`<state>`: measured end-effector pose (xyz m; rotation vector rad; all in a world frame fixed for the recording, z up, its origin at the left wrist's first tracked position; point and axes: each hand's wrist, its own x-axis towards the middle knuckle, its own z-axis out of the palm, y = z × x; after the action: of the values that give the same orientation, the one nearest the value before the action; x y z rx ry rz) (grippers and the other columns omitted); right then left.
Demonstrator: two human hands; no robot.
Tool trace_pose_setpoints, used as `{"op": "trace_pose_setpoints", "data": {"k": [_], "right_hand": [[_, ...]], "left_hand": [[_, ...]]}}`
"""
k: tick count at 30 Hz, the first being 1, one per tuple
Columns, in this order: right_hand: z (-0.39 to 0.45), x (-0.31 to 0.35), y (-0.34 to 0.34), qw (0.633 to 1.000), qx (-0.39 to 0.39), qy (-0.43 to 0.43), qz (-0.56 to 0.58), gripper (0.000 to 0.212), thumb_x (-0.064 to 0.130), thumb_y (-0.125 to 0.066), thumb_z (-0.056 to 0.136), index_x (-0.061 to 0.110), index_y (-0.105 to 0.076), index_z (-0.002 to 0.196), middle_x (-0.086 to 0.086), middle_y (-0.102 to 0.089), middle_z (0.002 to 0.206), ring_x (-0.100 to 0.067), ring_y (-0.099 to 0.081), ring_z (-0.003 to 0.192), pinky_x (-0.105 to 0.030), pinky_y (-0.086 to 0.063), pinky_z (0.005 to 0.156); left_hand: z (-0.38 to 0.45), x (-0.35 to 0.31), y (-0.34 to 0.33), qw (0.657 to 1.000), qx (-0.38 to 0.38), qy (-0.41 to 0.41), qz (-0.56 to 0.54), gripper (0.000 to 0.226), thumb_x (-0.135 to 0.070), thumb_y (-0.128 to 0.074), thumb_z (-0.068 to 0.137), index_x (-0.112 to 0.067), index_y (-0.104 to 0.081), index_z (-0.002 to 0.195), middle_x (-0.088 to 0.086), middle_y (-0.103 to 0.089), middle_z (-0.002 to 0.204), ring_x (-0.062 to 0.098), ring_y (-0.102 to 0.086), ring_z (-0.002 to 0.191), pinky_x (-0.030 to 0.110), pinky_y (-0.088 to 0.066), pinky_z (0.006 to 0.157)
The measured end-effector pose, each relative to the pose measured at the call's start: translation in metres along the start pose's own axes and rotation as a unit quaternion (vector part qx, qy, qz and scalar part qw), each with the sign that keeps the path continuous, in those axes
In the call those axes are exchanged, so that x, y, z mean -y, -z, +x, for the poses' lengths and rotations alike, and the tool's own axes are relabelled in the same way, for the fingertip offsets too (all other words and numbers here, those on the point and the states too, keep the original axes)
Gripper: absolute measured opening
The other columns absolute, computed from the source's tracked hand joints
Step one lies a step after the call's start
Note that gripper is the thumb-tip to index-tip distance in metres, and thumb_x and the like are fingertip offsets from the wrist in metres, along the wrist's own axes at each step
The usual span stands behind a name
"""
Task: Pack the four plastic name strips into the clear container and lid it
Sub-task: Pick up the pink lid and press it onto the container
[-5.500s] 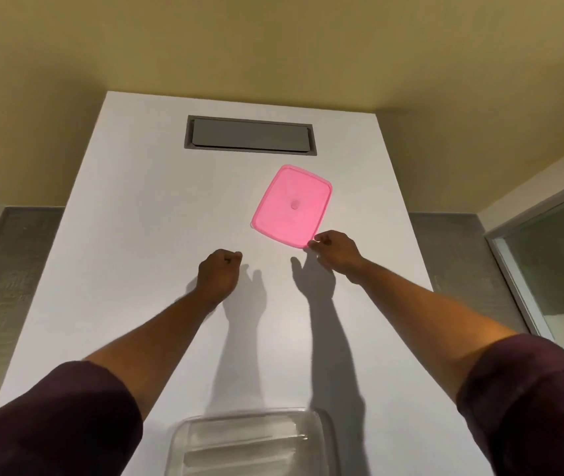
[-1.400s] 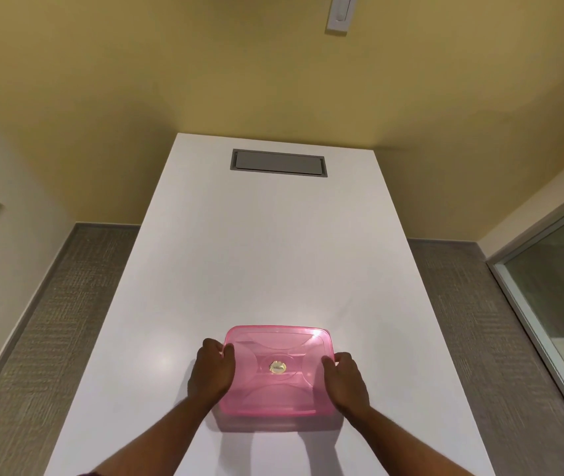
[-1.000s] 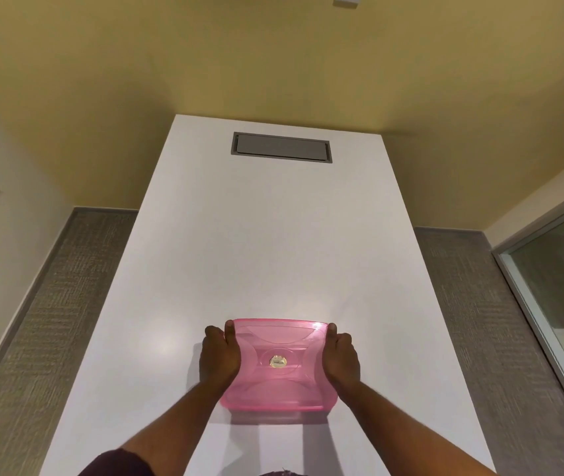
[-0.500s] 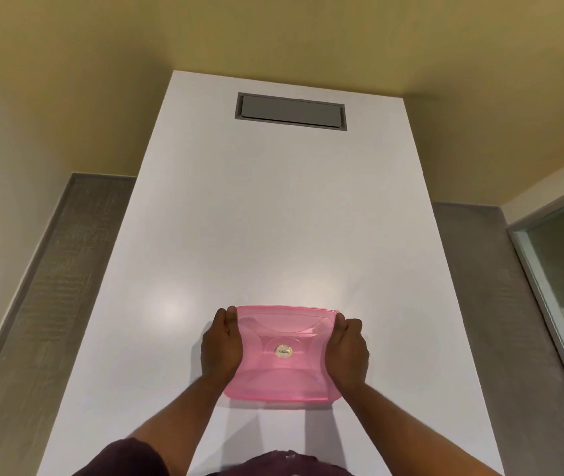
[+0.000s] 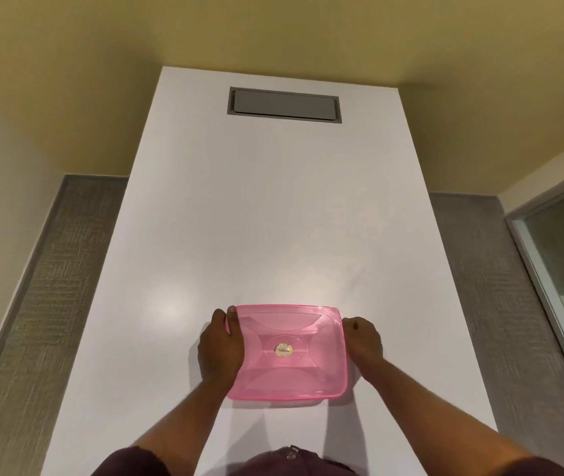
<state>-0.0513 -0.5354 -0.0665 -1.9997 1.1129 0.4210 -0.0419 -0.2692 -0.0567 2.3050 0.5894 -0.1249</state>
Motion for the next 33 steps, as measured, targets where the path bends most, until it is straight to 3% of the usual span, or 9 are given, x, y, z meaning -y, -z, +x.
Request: {"op": "trace_pose_setpoints", "data": {"k": [2,6,10,13,17,22,26,29,33], "right_hand": [[0.001,0.0,0.003,1.0,-0.013,-0.005,0.022,0.035,0.02,-0.046,0.095,0.017,-0.05,0.06,0.001,-0.055,0.065,-0.029,-0.05,0.072,-0.036,-0.04,0.065],[0.003,0.027,0.0,0.996,-0.046,0.041,0.061,0.051,0.042,-0.035,0.106,0.014,-0.074,0.091,0.002,-0.069,0.09,-0.025,-0.062,0.092,-0.04,-0.048,0.09],[0.002,0.063,-0.021,0.988,-0.026,0.13,-0.079,0.071,0.066,-0.023,0.1,0.014,-0.065,0.076,0.002,-0.068,0.08,-0.026,-0.063,0.081,-0.037,-0.043,0.073],[0.005,0.071,-0.035,0.965,-0.043,0.146,-0.212,0.069,0.067,-0.028,0.097,0.012,-0.066,0.079,-0.003,-0.065,0.079,-0.029,-0.061,0.08,-0.035,-0.041,0.071],[0.009,0.071,-0.039,0.968,-0.054,0.116,-0.217,0.042,0.047,-0.042,0.083,0.012,-0.052,0.064,-0.001,-0.058,0.066,-0.028,-0.059,0.065,-0.031,-0.039,0.061],[0.012,0.072,-0.037,0.969,-0.035,0.116,-0.217,0.039,0.045,-0.043,0.079,0.012,-0.049,0.059,-0.002,-0.057,0.062,-0.018,-0.05,0.056,-0.027,-0.031,0.053],[0.008,0.073,-0.03,0.974,-0.011,0.143,-0.174,0.054,0.057,-0.038,0.093,0.014,-0.061,0.069,-0.001,-0.065,0.074,-0.027,-0.062,0.076,-0.035,-0.045,0.068],[-0.005,0.063,-0.019,0.982,-0.038,0.16,-0.092,0.054,0.061,-0.036,0.099,0.016,-0.06,0.081,-0.004,-0.069,0.092,-0.03,-0.065,0.09,-0.041,-0.052,0.082],[-0.03,0.019,-0.014,0.991,-0.082,0.094,-0.038,0.055,0.062,-0.036,0.1,0.016,-0.063,0.109,-0.011,-0.066,0.116,-0.035,-0.064,0.107,-0.044,-0.051,0.094]], "left_hand": [[0.001,0.0,-0.001,1.0,-0.005,-0.002,0.009,0.045,-0.059,-0.026,0.098,-0.023,-0.037,0.074,0.005,-0.06,0.067,0.036,-0.057,0.066,0.039,-0.05,0.061],[0.002,-0.001,-0.003,1.0,-0.012,0.008,0.026,0.043,-0.058,-0.027,0.098,-0.022,-0.037,0.076,0.007,-0.061,0.069,0.038,-0.058,0.068,0.038,-0.049,0.061],[0.002,-0.001,-0.004,0.999,-0.015,0.004,0.033,0.043,-0.056,-0.026,0.099,-0.022,-0.036,0.075,0.006,-0.061,0.068,0.037,-0.058,0.067,0.037,-0.046,0.061],[0.003,-0.002,-0.006,0.999,-0.016,0.002,0.038,0.042,-0.056,-0.025,0.099,-0.022,-0.036,0.075,0.004,-0.06,0.068,0.035,-0.055,0.065,0.036,-0.045,0.06],[0.003,0.001,-0.008,0.999,-0.023,-0.006,0.049,0.041,-0.054,-0.026,0.1,-0.022,-0.037,0.075,0.003,-0.06,0.066,0.032,-0.051,0.06,0.034,-0.041,0.058],[0.004,0.0,-0.007,0.998,-0.026,-0.011,0.048,0.04,-0.054,-0.027,0.099,-0.023,-0.037,0.076,0.003,-0.059,0.065,0.036,-0.058,0.063,0.033,-0.041,0.057],[0.001,-0.003,-0.004,0.999,-0.026,0.006,0.041,0.042,-0.057,-0.028,0.098,-0.022,-0.038,0.076,0.005,-0.06,0.067,0.037,-0.058,0.065,0.035,-0.044,0.058],[-0.001,-0.004,0.002,0.999,-0.013,0.022,0.026,0.043,-0.06,-0.028,0.097,-0.023,-0.041,0.08,0.001,-0.061,0.074,0.033,-0.057,0.068,0.034,-0.042,0.061],[-0.018,0.011,0.008,0.999,0.004,0.037,0.031,0.047,-0.064,-0.026,0.095,-0.022,-0.043,0.083,-0.002,-0.058,0.08,0.028,-0.057,0.072,0.034,-0.041,0.063]]}}
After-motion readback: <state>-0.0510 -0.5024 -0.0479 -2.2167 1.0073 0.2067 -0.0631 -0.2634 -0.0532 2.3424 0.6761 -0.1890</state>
